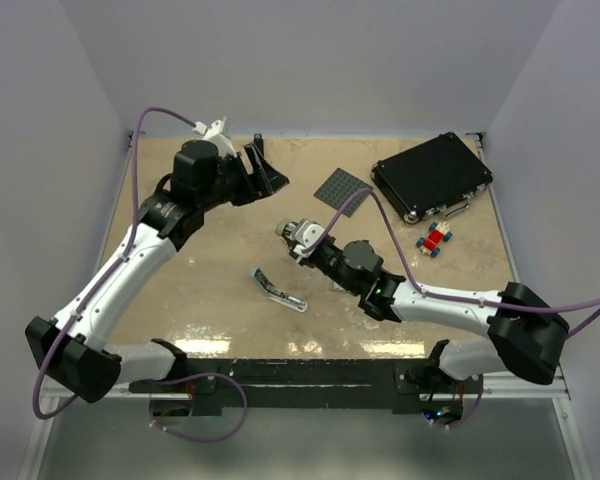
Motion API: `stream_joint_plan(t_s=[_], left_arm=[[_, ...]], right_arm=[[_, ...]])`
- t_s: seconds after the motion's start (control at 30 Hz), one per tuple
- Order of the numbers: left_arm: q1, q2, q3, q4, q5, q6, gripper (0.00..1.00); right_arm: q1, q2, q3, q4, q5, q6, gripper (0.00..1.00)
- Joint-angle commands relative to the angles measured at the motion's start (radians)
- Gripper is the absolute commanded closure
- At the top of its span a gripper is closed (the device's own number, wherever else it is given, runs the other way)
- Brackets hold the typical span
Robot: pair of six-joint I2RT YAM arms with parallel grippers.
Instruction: Load the staples into the stapler
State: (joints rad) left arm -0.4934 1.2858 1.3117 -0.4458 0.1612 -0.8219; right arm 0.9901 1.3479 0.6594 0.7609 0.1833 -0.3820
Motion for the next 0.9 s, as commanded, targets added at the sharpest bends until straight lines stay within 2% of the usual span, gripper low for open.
stream_joint_plan(t_s=[0.0,0.03,0.13,0.33,0.4,0.43,0.47,0.53,0.67,0.73,0.77,0.87], left_arm=[[0.029,-0.101,-0.057,0.22,0.026,0.304,0.24],[0.03,-0.118,-0.077,0.245,0.029,0.416,0.24],[0.041,-0.158,-0.169,0.353,0.066,0.585,0.24],[0.052,-0.204,-0.299,0.413,0.326,0.889,0.24],[0.053,-0.229,-0.333,0.417,0.429,0.96,0.23],[0.053,-0.236,-0.341,0.406,0.472,1.045,0.22],[0.053,-0.243,-0.356,0.398,0.563,1.091,0.21],[0.053,-0.264,-0.377,0.388,0.63,1.203,0.2],[0.053,-0.27,-0.42,0.366,0.773,1.357,0.19],[0.053,-0.255,-0.422,0.343,0.823,1.437,0.23],[0.053,-0.229,-0.416,0.329,0.874,1.461,0.25],[0.05,-0.182,-0.381,0.289,0.908,1.486,0.27]], right_arm=[[-0.004,-0.073,0.065,-0.096,-0.14,0.08,1.0],[-0.004,-0.091,0.068,-0.133,-0.152,0.087,1.0],[-0.024,-0.101,0.069,-0.163,-0.174,0.118,1.0],[-0.123,-0.157,0.071,-0.242,-0.367,0.196,1.0],[-0.163,-0.191,0.075,-0.288,-0.442,0.213,1.0],[-0.174,-0.203,0.078,-0.304,-0.465,0.218,1.0],[-0.188,-0.214,0.083,-0.319,-0.484,0.218,1.0],[-0.195,-0.24,0.092,-0.366,-0.546,0.218,1.0],[-0.206,-0.257,0.114,-0.414,-0.614,0.224,1.0],[-0.206,-0.26,0.123,-0.428,-0.633,0.23,1.0],[-0.205,-0.26,0.126,-0.429,-0.645,0.232,1.0],[-0.206,-0.257,0.137,-0.436,-0.657,0.23,1.0]])
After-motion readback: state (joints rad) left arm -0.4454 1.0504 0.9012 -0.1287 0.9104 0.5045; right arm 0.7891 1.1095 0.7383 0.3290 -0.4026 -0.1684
